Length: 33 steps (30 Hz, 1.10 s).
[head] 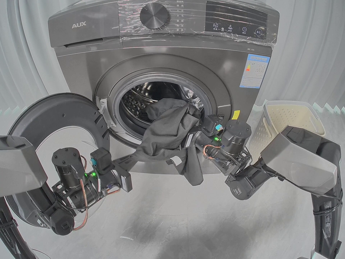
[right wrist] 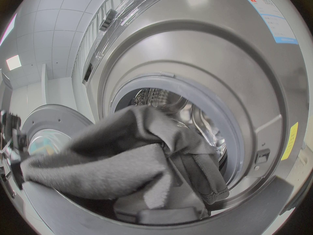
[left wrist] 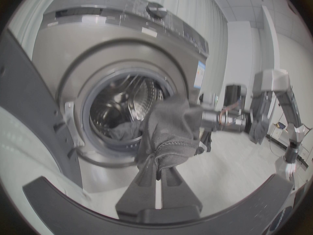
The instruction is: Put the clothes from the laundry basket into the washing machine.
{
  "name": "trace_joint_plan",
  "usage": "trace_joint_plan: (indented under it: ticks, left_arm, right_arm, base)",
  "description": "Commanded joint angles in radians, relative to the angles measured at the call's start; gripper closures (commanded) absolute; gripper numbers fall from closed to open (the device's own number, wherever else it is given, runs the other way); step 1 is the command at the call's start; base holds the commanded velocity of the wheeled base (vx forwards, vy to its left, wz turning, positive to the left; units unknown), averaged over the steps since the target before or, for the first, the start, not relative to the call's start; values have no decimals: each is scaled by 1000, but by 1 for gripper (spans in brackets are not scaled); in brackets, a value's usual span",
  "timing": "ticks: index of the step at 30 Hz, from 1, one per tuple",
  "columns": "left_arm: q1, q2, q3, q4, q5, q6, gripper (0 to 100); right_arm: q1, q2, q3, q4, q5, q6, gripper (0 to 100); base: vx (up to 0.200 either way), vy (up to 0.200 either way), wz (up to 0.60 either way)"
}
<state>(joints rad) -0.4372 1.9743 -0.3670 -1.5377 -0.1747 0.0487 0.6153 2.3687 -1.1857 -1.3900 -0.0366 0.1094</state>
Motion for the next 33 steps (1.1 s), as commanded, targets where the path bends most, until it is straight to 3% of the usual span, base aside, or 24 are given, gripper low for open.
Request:
trace_joint_plan:
  ticks: [1,3,4,7,9,14,17,20,22,33]
  left_arm:
    - [5,94,54,-13,0,13,100]
    - [5,100,45,-13,6,5,100]
    - [3,100,43,-13,7,0,0]
    - [-9,80,160,-15,-14,14,0]
    - [-8,74,209,-15,-58,36,0]
    - [0,83,214,-15,-88,57,0]
    - [0,84,134,-13,-77,43,0]
    - [0,104,-6,-13,-14,23,0]
    - [-6,127,-93,-13,15,-6,0]
    - [-3,201,-279,-10,21,-35,0]
  right_arm:
    - [-5,-29,-6,0,0,0,100]
    - [-8,-28,-6,0,0,1,100]
    - [-9,-28,-8,0,-2,1,100]
    - [-52,-23,-35,-1,-2,4,100]
    - [-62,-22,-45,-7,-20,12,100]
    - [-62,-26,-48,-14,-32,27,100]
    - [-48,-29,-34,-24,-32,27,100]
    - [-14,-49,-2,-30,-34,27,100]
    - [17,-63,23,-30,-34,27,100]
    - [109,-63,58,-29,-34,27,100]
  base:
    - [0,0,0]
    - [0,0,0]
    - [0,0,0]
    - [0,0,0]
    - [0,0,0]
    - [0,0,0]
    - [0,0,0]
    - [0,0,0]
    - [0,0,0]
    - [0,0,0]
